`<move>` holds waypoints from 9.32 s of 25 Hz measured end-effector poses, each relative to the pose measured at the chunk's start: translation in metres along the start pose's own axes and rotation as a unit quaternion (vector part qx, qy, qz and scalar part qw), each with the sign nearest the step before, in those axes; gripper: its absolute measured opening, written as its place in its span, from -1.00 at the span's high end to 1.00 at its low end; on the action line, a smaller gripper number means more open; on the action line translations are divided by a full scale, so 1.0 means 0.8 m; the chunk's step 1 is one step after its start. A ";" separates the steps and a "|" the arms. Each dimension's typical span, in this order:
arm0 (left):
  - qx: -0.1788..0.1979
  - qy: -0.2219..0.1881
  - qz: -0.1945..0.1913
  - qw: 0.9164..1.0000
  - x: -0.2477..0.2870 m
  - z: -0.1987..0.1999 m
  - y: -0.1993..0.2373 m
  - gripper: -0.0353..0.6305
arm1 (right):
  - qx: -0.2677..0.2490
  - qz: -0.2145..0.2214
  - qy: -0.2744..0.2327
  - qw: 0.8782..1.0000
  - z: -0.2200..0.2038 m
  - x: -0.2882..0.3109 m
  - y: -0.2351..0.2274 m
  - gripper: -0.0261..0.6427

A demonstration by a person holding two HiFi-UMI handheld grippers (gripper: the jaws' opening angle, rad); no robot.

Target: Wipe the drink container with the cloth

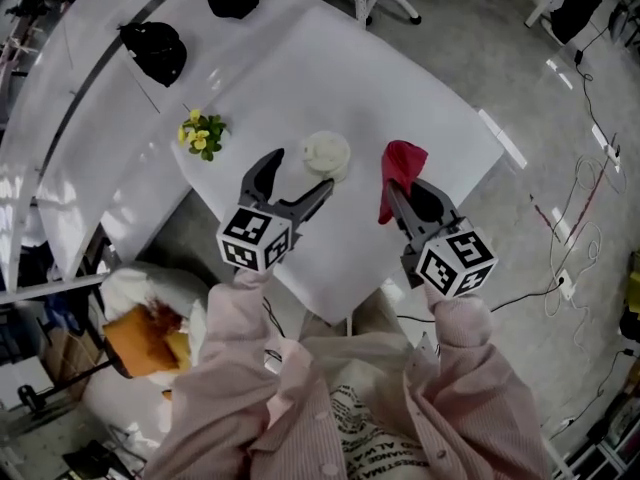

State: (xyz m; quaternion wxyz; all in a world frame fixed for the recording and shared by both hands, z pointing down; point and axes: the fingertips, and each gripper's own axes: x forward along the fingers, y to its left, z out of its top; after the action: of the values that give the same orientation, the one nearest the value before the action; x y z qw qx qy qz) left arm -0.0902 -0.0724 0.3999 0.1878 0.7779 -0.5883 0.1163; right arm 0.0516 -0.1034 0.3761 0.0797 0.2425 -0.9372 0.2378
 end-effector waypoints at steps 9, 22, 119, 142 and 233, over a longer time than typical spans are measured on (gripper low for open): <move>0.036 0.034 -0.064 0.997 0.042 -0.020 0.004 -0.31 | 0.012 -0.030 -0.002 0.999 -0.009 -0.002 -0.022 0.78; 0.052 0.031 -0.138 0.989 0.058 -0.029 0.001 -0.30 | 0.025 -0.069 -0.009 0.997 -0.017 0.002 -0.017 0.78; 0.058 0.008 -0.190 0.980 0.057 -0.035 0.002 -0.29 | -0.208 -0.033 0.033 0.977 0.000 0.060 0.057 0.78; 0.038 -0.018 -0.190 0.981 0.059 -0.033 0.007 -0.29 | 0.267 -0.136 -0.217 0.929 -0.073 0.082 0.030 0.78; -0.002 -0.031 -0.195 0.980 0.058 -0.040 0.006 -0.29 | 0.200 0.035 0.010 0.979 -0.028 0.131 -0.020 0.78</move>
State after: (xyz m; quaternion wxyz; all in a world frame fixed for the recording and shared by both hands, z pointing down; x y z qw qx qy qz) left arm -0.0806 -0.1007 0.4484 0.1904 0.8803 -0.4313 0.0521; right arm -0.0312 -0.1485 0.4303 0.0309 0.2180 -0.8777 0.4256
